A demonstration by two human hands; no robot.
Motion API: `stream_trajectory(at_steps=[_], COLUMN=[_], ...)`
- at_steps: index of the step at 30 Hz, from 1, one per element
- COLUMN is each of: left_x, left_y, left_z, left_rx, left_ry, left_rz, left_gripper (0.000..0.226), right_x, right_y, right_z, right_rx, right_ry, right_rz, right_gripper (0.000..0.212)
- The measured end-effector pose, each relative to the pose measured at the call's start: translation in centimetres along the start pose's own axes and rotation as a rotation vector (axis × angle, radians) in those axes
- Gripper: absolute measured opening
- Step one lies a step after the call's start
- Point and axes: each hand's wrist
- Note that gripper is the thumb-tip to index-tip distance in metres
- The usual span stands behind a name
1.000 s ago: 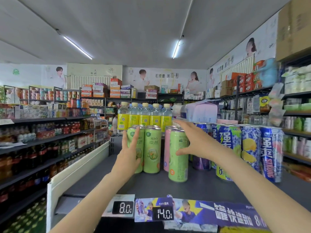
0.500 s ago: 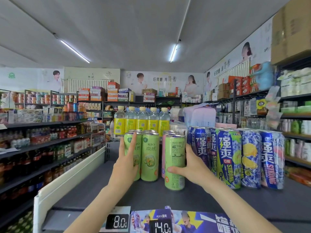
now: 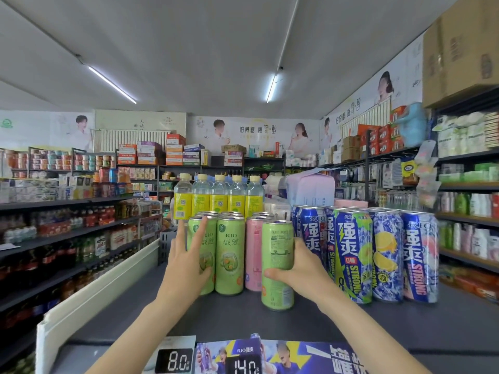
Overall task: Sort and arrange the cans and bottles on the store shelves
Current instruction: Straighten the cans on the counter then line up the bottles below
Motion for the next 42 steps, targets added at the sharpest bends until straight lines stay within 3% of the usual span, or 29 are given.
stream_trajectory(at_steps=[2,5,8,10,14,20,23,29,36,42], left_x=[-0.2,-1.9,-4.4,-5.6,-6.5,-5.7,-5.4,-4.8,-4.4,-4.5], left_y=[-0.5,-1.1,-1.2,-1.1,-1.8,-3.2,-3.3,-2.4,-1.4,-1.3], left_z=[-0.3,-0.8,-2.0,-3.5,-6.5,-10.3,-12.8,-15.4,-15.4,-15.1], left_rx=[-0.071,-0.147,-0.105,-0.049,0.095,0.357,0.563,0.854,0.925,0.926], left_ry=[0.024,0.125,0.240,0.275,0.270,0.271,0.233,0.104,0.099,0.085], left_rz=[-0.030,-0.075,-0.059,-0.055,-0.108,-0.080,-0.101,-0.150,-0.179,-0.109], left_gripper=[0.091,0.077,0.066,0.058,0.052,0.044,0.043,0.045,0.057,0.054], right_x=[-0.6,-1.0,-0.2,1.0,4.7,7.7,8.4,6.9,5.6,6.4], right_y=[-1.4,-2.6,-2.8,-3.6,-6.4,-8.8,-8.2,-3.8,-2.7,-1.9], right_z=[0.2,0.6,1.4,1.7,0.2,-7.9,-12.3,-18.5,-19.8,-19.7], right_rx=[-0.033,-0.086,-0.115,-0.151,-0.183,0.157,0.437,0.807,0.753,0.766], right_ry=[0.023,0.023,-0.043,-0.129,-0.285,-0.272,-0.236,-0.284,-0.390,-0.422], right_rz=[0.064,0.168,0.295,0.403,0.481,0.480,0.577,0.922,0.874,0.865], right_gripper=[0.072,0.107,0.122,0.114,0.073,0.038,0.041,0.077,0.068,0.066])
Point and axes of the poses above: each hand's wrist, its own z-axis away from the middle knuckle, its own y-axis out of the palm, x = y × z, and after that the axes turned 5 degrees about -z, right-handed
